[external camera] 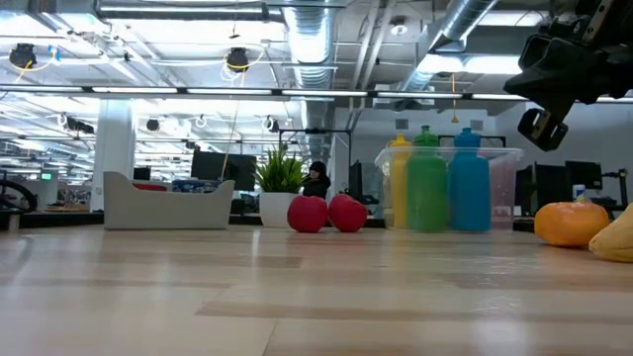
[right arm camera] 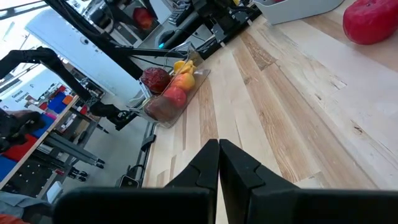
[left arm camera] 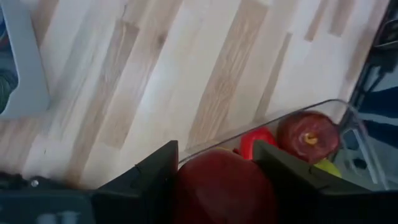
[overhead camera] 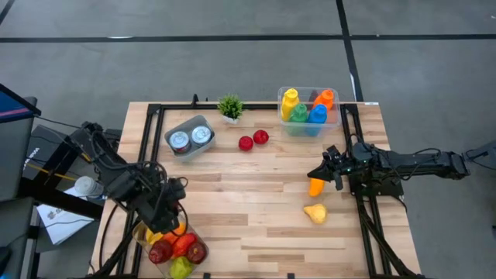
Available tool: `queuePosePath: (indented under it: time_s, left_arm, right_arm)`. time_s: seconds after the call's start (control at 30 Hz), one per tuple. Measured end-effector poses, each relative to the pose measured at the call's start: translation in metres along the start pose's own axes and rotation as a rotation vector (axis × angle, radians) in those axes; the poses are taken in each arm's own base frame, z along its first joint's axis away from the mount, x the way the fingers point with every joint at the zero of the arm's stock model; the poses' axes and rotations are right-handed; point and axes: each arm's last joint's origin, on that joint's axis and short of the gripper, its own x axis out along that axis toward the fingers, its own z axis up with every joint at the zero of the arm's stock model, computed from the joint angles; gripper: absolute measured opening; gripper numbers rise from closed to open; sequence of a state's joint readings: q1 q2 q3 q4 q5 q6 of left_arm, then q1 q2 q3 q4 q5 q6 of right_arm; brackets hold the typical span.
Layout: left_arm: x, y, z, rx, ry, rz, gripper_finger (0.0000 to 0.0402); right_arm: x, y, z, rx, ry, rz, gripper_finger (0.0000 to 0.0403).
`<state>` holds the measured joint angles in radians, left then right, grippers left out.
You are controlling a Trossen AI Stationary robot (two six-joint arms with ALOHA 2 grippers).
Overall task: Pick & Place Food Item
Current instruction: Put the red pomegranate into the bottom transparent bin
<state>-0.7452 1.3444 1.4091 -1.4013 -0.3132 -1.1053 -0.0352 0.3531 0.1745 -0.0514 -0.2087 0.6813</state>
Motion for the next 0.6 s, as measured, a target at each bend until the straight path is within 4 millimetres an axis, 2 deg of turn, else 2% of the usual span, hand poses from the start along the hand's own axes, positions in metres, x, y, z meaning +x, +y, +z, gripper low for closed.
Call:
queuePosePath:
  time_s: [0.13,0.43,0.6]
  left_arm:
    - [0.015,-0.002,-0.01,-0.005,0.026,0.018,0.0191]
    - [0.074,0.001,-0.041,-0.039,0.24,0.02,0.0199]
    - [0.096,0.003,-0.052,-0.045,0.312,-0.01,0.0192]
  right_arm:
    - [0.0,0.0,0.0,0.0,0.0,0.0,0.0006]
    - [0.0,0.0,0.0,0.0,0.0,0.0,0.0006]
    - [0.0,0.0,0.0,0.0,0.001,0.0,0.0006]
